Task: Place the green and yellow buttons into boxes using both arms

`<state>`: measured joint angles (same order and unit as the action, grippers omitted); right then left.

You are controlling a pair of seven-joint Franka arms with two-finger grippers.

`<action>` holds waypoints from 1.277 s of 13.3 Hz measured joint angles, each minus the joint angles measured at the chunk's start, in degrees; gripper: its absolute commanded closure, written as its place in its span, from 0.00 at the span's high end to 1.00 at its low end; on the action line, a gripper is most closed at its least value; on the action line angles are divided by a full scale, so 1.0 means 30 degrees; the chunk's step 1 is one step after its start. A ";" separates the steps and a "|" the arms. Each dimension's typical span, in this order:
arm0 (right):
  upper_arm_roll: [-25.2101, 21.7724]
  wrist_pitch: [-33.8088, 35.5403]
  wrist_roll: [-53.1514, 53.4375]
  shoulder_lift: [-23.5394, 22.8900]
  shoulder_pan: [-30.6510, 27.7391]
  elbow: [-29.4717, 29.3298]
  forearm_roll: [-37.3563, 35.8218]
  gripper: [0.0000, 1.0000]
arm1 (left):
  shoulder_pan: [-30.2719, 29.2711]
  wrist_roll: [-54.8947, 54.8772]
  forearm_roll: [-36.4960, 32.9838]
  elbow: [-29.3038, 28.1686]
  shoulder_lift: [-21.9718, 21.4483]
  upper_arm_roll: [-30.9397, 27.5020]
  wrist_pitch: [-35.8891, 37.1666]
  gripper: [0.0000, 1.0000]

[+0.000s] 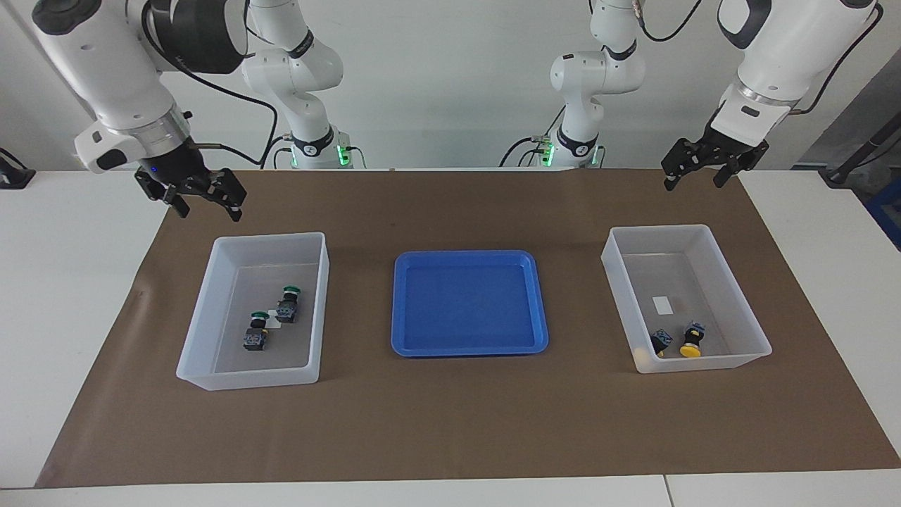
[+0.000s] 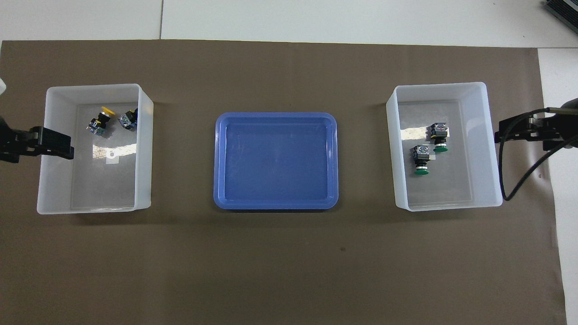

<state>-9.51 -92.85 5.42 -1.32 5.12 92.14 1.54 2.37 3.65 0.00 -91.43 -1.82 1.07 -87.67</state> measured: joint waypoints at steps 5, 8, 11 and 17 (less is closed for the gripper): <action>0.0064 0.0596 0.0594 0.0318 -0.0072 -0.0303 -0.0007 1.00 | -0.0143 -0.0156 -0.0023 0.0000 -0.0003 -0.0009 -0.0175 1.00; 0.0190 0.0600 0.0252 0.0325 -0.0021 -0.0385 -0.0464 1.00 | -0.0144 -0.0404 -0.0031 -0.0047 -0.0004 -0.0010 -0.0281 1.00; 0.0419 0.0594 0.0211 0.0354 0.0175 -0.0791 -0.0722 1.00 | -0.0203 -0.0846 -0.0041 -0.0158 -0.0001 -0.0050 -0.1175 1.00; 0.0633 0.0626 0.0204 0.0410 0.0226 -0.0899 -0.0760 1.00 | -0.0238 -0.0910 -0.0050 -0.0171 -0.0001 -0.0116 -0.1263 1.00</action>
<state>-7.61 -90.97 6.03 -0.09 5.79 89.44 -0.74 1.66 0.92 -0.15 -91.94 -1.82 0.72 -91.46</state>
